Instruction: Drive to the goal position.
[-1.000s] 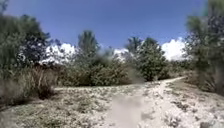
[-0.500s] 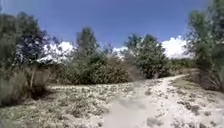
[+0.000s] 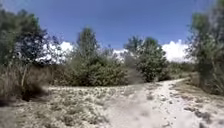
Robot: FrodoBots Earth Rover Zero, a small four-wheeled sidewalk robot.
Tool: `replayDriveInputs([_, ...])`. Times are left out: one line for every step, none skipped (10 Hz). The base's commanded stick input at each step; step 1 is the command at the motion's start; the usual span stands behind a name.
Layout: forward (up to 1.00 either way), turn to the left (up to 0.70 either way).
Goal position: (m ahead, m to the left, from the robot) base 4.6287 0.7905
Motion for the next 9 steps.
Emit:
replayDriveInputs([0.44,0.02])
replayDriveInputs([0.44,0.02])
replayDriveInputs([0.44,0.02])
replayDriveInputs([0.44,0.02])
replayDriveInputs([0.44,0.02])
replayDriveInputs([0.44,0.02])
replayDriveInputs([0.44,0.02])
replayDriveInputs([0.44,0.02])
replayDriveInputs([0.44,0.02])
